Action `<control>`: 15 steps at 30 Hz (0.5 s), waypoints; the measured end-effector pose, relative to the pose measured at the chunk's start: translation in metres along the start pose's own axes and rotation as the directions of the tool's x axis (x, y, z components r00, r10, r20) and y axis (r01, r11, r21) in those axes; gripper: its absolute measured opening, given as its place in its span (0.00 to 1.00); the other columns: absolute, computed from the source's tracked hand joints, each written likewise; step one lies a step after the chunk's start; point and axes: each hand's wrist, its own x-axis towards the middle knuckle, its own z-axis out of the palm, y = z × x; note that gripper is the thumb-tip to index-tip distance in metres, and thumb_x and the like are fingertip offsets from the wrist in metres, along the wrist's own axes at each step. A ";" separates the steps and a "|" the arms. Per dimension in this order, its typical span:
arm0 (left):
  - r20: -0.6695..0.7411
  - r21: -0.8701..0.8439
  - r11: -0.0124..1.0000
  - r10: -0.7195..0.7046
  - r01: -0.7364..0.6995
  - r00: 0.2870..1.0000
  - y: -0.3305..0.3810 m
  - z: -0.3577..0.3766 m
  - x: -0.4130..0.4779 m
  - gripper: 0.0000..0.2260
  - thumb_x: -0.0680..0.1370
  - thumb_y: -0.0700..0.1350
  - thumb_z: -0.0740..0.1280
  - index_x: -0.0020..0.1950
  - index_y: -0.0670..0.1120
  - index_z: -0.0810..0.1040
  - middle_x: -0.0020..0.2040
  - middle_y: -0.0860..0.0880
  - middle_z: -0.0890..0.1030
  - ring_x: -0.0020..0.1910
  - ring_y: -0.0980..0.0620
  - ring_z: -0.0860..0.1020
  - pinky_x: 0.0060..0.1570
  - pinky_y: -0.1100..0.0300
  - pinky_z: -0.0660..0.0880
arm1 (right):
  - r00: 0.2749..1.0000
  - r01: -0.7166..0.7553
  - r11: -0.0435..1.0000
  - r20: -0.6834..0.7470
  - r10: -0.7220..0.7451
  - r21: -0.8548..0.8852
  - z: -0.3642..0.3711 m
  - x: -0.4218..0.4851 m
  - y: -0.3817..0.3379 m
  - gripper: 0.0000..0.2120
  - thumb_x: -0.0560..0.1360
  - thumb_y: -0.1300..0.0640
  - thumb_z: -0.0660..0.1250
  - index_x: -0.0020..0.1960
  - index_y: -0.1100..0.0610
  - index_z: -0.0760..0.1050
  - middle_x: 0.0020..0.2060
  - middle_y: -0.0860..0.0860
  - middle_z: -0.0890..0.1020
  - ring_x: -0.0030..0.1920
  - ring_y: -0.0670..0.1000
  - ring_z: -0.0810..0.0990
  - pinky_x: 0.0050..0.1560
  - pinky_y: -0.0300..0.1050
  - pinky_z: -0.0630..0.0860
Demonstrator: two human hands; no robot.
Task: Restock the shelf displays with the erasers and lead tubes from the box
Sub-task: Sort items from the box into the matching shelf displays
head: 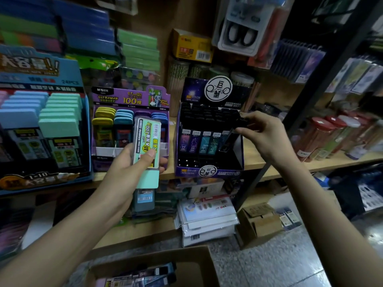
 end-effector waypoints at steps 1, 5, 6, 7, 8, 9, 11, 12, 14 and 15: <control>0.003 0.004 1.000 -0.001 0.001 1.000 0.000 0.000 0.000 0.06 0.78 0.43 0.63 0.53 0.53 0.74 0.37 0.51 0.85 0.34 0.57 0.82 0.31 0.68 0.76 | 1.000 0.007 1.000 0.021 -0.007 -0.010 0.001 0.002 0.000 0.10 0.72 0.62 0.71 0.53 0.61 0.79 0.44 0.50 0.82 0.44 0.44 0.80 0.46 0.33 0.75; 0.011 0.014 1.000 -0.002 0.002 1.000 -0.002 -0.002 0.000 0.06 0.78 0.44 0.63 0.52 0.53 0.74 0.38 0.51 0.85 0.34 0.57 0.82 0.30 0.67 0.76 | 0.991 0.010 0.999 0.136 -0.005 -0.037 0.001 0.005 0.003 0.12 0.71 0.63 0.72 0.53 0.62 0.79 0.47 0.55 0.82 0.48 0.53 0.81 0.50 0.39 0.76; 0.014 0.019 1.000 -0.002 0.001 1.000 -0.003 -0.003 0.000 0.06 0.77 0.44 0.63 0.52 0.53 0.74 0.38 0.50 0.85 0.34 0.57 0.82 0.30 0.67 0.76 | 0.990 -0.009 1.000 0.142 0.012 -0.017 0.001 0.006 0.005 0.12 0.71 0.62 0.72 0.53 0.62 0.79 0.47 0.55 0.82 0.49 0.53 0.81 0.52 0.43 0.76; 0.016 0.025 1.000 -0.001 0.001 1.000 -0.003 -0.003 0.001 0.06 0.77 0.44 0.63 0.52 0.54 0.74 0.38 0.50 0.85 0.34 0.57 0.82 0.30 0.67 0.76 | 0.991 -0.038 0.999 0.127 0.037 0.002 0.002 0.006 0.007 0.12 0.70 0.62 0.73 0.53 0.61 0.79 0.47 0.55 0.82 0.49 0.53 0.80 0.53 0.45 0.77; 0.018 0.029 1.000 -0.001 0.001 1.000 -0.003 -0.003 0.001 0.06 0.77 0.44 0.63 0.52 0.54 0.74 0.38 0.50 0.85 0.34 0.57 0.82 0.30 0.67 0.76 | 0.993 -0.074 0.997 0.096 0.072 0.019 0.005 0.006 0.009 0.12 0.70 0.61 0.73 0.53 0.60 0.78 0.45 0.54 0.81 0.48 0.52 0.80 0.52 0.45 0.77; 0.021 0.028 1.000 -0.003 0.002 1.000 -0.003 -0.003 0.001 0.07 0.77 0.44 0.63 0.53 0.53 0.75 0.38 0.50 0.85 0.35 0.57 0.82 0.30 0.68 0.76 | 0.992 -0.115 0.993 0.064 0.112 0.035 0.008 0.007 0.011 0.12 0.69 0.61 0.74 0.52 0.59 0.77 0.43 0.53 0.80 0.47 0.51 0.79 0.51 0.44 0.77; 0.028 0.027 1.000 -0.010 0.009 1.000 -0.004 -0.003 0.001 0.07 0.76 0.45 0.63 0.53 0.53 0.75 0.39 0.50 0.85 0.35 0.57 0.83 0.30 0.68 0.76 | 0.984 -0.175 0.984 0.022 0.174 0.046 0.017 0.007 0.016 0.12 0.69 0.61 0.74 0.50 0.60 0.76 0.42 0.55 0.81 0.45 0.52 0.79 0.50 0.45 0.77; 0.031 0.026 1.000 -0.014 0.013 0.999 -0.004 -0.003 0.001 0.07 0.76 0.45 0.63 0.53 0.53 0.75 0.39 0.50 0.85 0.35 0.57 0.83 0.31 0.68 0.76 | 0.983 -0.185 0.982 0.002 0.185 0.035 0.022 0.007 0.018 0.11 0.70 0.60 0.74 0.49 0.60 0.76 0.41 0.54 0.81 0.44 0.51 0.79 0.49 0.44 0.77; 0.034 0.026 1.000 -0.016 0.015 0.999 -0.005 -0.003 0.000 0.08 0.76 0.45 0.64 0.54 0.53 0.75 0.40 0.50 0.85 0.36 0.56 0.83 0.31 0.68 0.76 | 0.981 -0.187 0.982 -0.048 0.187 -0.002 0.028 0.008 0.019 0.09 0.69 0.58 0.74 0.47 0.58 0.77 0.39 0.51 0.81 0.41 0.48 0.79 0.46 0.42 0.76; 0.036 0.029 0.999 -0.014 0.013 0.999 -0.005 -0.004 0.000 0.08 0.75 0.46 0.64 0.54 0.53 0.75 0.40 0.50 0.85 0.36 0.56 0.83 0.31 0.68 0.76 | 0.981 -0.185 0.982 -0.070 0.182 -0.047 0.030 0.009 0.019 0.10 0.70 0.57 0.74 0.47 0.58 0.77 0.39 0.50 0.81 0.42 0.47 0.78 0.44 0.41 0.75</control>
